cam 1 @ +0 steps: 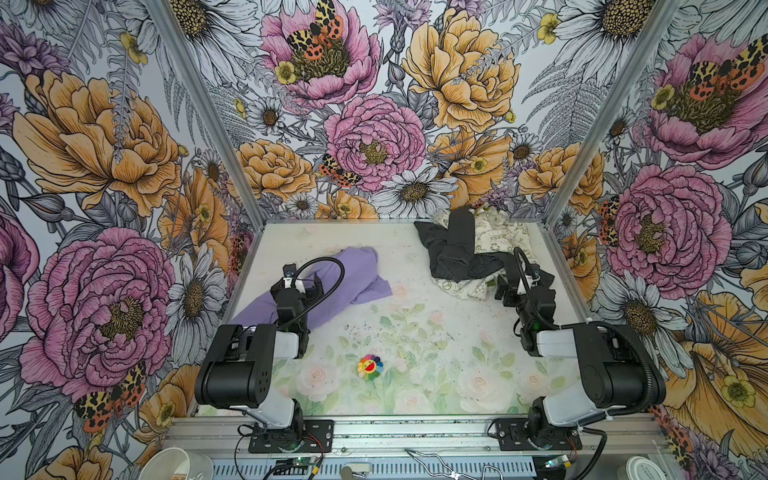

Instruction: Pick out a specific cloth from the pile

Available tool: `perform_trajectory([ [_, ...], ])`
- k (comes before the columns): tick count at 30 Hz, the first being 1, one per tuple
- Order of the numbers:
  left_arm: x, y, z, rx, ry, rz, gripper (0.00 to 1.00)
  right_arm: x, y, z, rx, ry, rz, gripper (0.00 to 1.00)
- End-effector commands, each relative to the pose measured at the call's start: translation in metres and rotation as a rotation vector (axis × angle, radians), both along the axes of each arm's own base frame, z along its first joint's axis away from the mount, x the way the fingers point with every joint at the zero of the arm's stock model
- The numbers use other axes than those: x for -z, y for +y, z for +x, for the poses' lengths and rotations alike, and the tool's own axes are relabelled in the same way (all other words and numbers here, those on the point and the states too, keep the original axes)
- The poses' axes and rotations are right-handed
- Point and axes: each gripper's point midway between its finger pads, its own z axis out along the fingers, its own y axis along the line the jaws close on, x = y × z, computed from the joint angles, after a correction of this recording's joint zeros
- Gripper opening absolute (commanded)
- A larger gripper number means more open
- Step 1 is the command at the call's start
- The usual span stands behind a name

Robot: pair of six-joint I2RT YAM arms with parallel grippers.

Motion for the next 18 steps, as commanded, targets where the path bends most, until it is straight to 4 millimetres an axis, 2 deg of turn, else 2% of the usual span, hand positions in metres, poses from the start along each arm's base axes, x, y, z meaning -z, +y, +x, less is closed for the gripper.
perform_trajectory([
  [1,-0.0039,-0.0032,0.0032,0.021,-0.014,-0.023,0.99,-0.0039,-0.0017,0.0042,0.001,-0.008,0.001,0.99],
  [18,-0.0039,-0.0036,0.0032,0.022,-0.013,-0.021,0.99,-0.0038,-0.0012,0.0042,-0.001,-0.008,0.000,0.99],
])
